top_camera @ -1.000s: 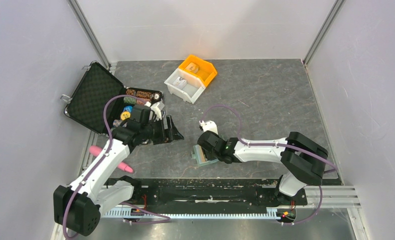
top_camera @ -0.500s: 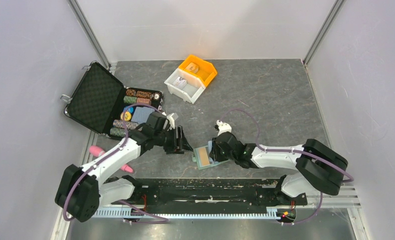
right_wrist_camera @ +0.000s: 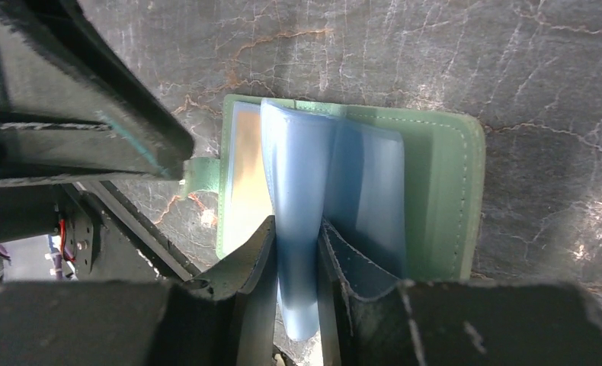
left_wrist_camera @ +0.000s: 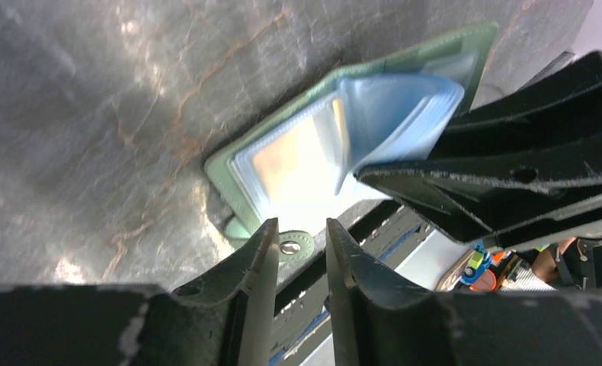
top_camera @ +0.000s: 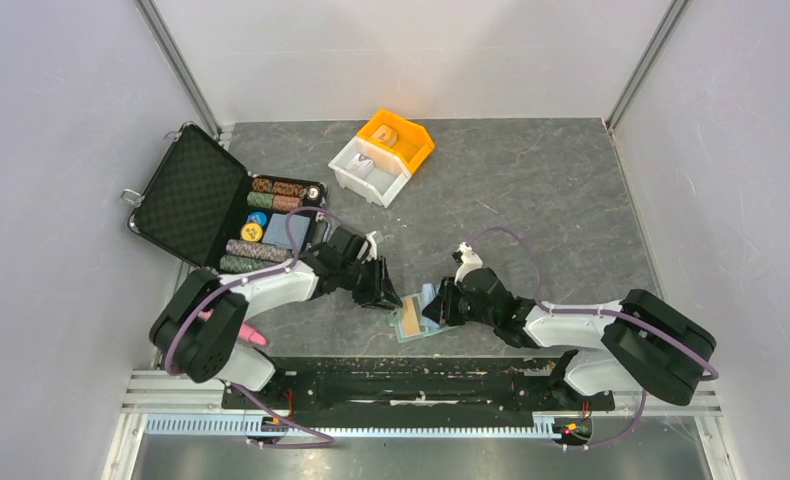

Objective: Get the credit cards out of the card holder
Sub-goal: Remove the credit card from the card holder.

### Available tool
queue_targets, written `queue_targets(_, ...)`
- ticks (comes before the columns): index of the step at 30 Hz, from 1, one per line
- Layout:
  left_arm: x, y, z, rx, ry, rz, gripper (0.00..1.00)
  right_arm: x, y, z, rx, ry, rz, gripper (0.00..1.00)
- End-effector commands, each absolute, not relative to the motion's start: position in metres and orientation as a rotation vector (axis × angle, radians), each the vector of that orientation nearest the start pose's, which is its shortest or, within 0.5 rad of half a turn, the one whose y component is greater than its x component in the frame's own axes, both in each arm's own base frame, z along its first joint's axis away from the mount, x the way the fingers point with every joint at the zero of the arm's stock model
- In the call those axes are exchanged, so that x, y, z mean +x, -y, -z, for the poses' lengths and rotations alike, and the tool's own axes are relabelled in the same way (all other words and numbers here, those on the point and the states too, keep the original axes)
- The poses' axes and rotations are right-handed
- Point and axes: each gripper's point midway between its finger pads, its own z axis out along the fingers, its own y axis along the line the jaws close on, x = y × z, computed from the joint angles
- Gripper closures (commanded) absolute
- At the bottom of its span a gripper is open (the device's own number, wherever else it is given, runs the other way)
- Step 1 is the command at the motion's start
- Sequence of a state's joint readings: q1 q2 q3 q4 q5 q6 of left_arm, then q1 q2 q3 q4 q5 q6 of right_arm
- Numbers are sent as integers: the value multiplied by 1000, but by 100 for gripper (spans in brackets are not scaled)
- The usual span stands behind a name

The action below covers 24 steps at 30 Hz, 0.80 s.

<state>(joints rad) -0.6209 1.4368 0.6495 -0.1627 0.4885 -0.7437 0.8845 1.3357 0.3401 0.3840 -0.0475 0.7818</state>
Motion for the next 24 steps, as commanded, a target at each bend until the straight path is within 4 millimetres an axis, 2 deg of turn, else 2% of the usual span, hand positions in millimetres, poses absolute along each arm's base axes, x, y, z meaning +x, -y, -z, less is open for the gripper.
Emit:
queue_targets(1, 209, 286, -56, 49, -2686, 1121, 66, 183, -292, -59, -137, -2238, -1106, 75)
queue_targets(5, 217, 294, -51, 56, -2697, 1117, 68, 184, -292, -63, -129, -2224, -1122, 75)
queue_targets(12, 229, 301, -73, 113, -2639, 1073, 64, 189, -288, -66, -102, -2210, -1107, 76)
queue_targets(19, 222, 306, -52, 132, -2703, 1073, 66, 194, -288, -68, -72, -2196, -1109, 76)
queue_targets(24, 218, 319, -56, 184, -2691, 1150, 66, 194, -292, -66, -79, -2206, -1116, 73)
